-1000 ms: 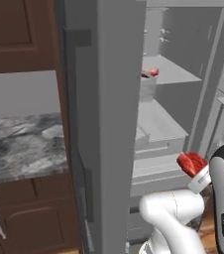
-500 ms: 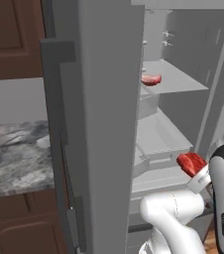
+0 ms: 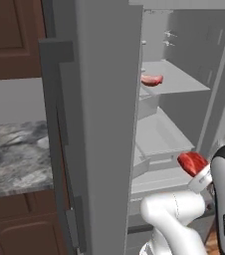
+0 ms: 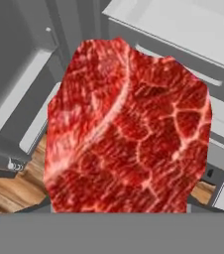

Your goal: Place the steak on the counter behind the older steak on the same shelf of the fridge to maintain FIFO order. Close the fridge door when finished.

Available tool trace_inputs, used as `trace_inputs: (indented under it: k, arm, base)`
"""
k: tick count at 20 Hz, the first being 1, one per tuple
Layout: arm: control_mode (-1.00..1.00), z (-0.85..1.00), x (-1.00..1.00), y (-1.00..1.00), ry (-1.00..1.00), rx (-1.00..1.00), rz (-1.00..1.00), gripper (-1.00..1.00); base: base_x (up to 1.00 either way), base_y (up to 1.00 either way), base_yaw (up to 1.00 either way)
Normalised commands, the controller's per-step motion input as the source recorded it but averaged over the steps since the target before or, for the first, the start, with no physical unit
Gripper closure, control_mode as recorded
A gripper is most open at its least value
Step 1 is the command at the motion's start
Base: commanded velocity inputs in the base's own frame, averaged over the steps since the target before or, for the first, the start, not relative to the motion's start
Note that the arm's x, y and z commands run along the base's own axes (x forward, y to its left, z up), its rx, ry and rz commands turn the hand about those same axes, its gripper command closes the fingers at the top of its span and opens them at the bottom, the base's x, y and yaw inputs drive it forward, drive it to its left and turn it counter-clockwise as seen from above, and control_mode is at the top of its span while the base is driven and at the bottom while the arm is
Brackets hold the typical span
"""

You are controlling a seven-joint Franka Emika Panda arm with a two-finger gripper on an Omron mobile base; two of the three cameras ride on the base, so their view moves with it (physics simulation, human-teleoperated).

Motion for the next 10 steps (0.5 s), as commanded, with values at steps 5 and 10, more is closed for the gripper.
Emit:
trace_inputs:
  k: [5,10]
  arm:
    - [-1.00,0.91,0.95,0.00,-0.26,-0.02,0.02,1.00]
    - [-1.00,0.98,0.84,0.00,-0.26,-0.07,0.00,1.00]
  base:
    - [0.00,0.00,0.00]
    - [0.00,0.00,0.00]
